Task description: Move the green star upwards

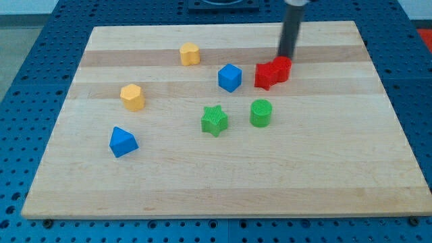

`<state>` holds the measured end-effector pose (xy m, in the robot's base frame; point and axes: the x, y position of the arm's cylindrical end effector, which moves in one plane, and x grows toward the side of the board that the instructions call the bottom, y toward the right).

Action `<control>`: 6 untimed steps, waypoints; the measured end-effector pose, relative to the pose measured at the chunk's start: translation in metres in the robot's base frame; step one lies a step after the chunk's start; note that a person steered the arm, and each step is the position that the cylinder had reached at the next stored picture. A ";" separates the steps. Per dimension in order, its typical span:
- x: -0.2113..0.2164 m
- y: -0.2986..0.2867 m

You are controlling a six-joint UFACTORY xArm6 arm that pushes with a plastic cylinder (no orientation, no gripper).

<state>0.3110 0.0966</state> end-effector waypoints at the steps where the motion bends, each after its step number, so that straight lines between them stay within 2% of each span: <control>1: 0.041 -0.008; 2: 0.069 -0.016; 3: 0.132 0.022; 4: 0.187 -0.002; 5: 0.219 -0.107; 6: 0.175 -0.110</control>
